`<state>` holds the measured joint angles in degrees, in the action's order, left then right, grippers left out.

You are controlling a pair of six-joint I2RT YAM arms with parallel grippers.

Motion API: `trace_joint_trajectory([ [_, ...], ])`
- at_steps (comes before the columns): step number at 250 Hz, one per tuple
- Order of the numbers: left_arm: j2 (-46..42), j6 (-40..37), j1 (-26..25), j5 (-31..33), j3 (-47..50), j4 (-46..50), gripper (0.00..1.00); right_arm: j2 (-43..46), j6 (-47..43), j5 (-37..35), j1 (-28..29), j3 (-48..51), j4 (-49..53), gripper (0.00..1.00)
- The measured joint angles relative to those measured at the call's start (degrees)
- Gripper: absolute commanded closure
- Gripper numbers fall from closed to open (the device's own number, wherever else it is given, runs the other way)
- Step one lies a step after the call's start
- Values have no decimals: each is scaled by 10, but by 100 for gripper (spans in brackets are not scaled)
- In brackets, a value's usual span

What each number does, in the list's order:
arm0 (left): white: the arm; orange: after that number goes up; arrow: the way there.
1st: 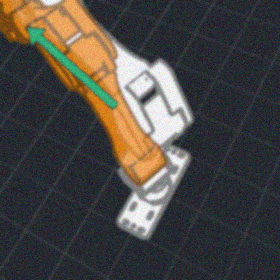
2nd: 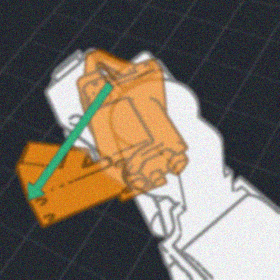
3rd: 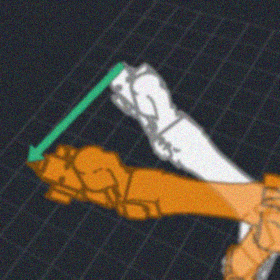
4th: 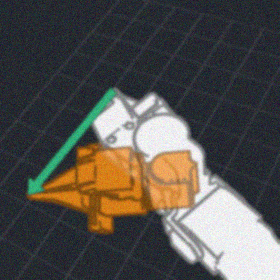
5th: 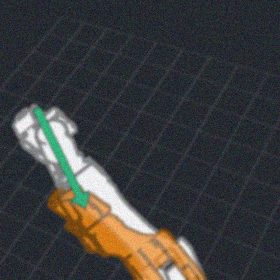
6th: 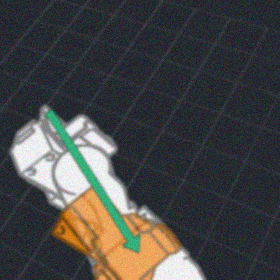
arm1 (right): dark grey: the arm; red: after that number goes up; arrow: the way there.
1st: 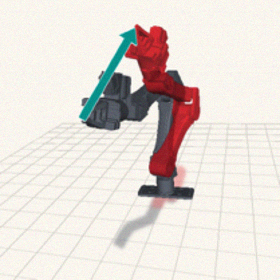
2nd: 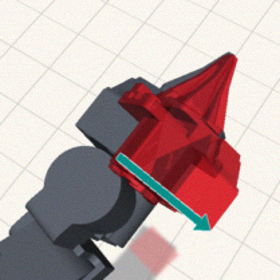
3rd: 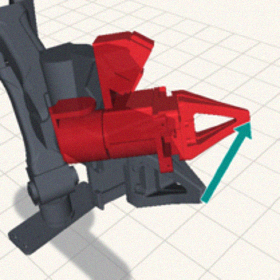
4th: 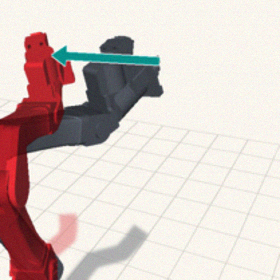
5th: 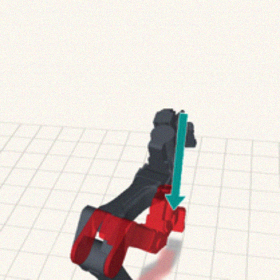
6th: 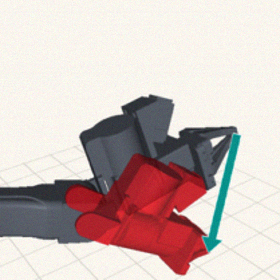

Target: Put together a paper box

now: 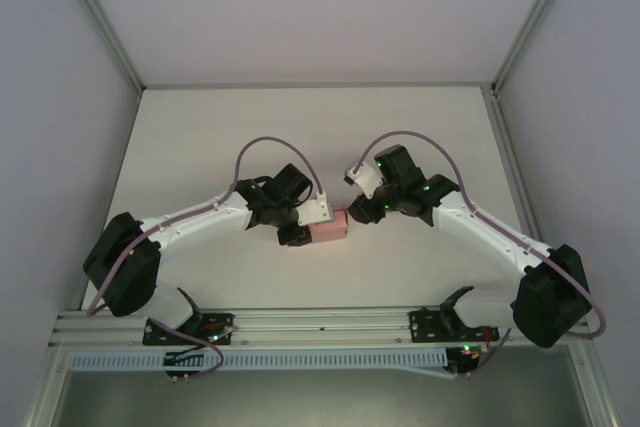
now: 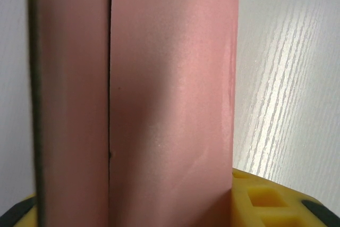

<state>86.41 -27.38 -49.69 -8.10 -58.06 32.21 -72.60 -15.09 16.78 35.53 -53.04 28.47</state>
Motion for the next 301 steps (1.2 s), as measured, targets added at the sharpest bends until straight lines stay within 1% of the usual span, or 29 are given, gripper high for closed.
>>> trace_joint_trajectory([
  [16, 1, 0, 0, 0, -1, 0, 63, -2, -2, 9, 0, 0, -1, 64],
  [26, 2, 0, 0, -1, -2, 0, 63, -5, -3, 13, 0, 0, -2, 74],
  [32, 2, 0, 0, -1, -2, 0, 63, -7, -4, 15, 0, 0, -3, 77],
  [68, 4, 0, 0, -1, -3, 0, 63, -33, -1, 25, 0, 0, -4, 78],
  [84, 4, 0, 0, -1, -4, 0, 63, -41, 1, 27, 0, -1, -2, 84],
  [98, 4, 0, 0, -1, -4, 0, 63, -44, 2, 27, 0, -1, 0, 95],
  [116, 6, 0, 1, -1, -5, 0, 63, -46, 14, 30, 0, -4, 2, 99],
  [151, 10, 0, 2, -1, -11, 2, 64, -48, 60, 38, -1, -18, 19, 100],
  [227, 19, 0, 2, -4, -23, 13, 65, -70, 261, 77, -14, -52, 66, 100],
  [262, 29, 0, 2, -6, -33, 14, 65, -71, 348, 100, -28, -53, 65, 100],
  [301, 29, 1, 2, -5, -36, 14, 65, -70, 439, 112, -31, -50, 45, 100],
])
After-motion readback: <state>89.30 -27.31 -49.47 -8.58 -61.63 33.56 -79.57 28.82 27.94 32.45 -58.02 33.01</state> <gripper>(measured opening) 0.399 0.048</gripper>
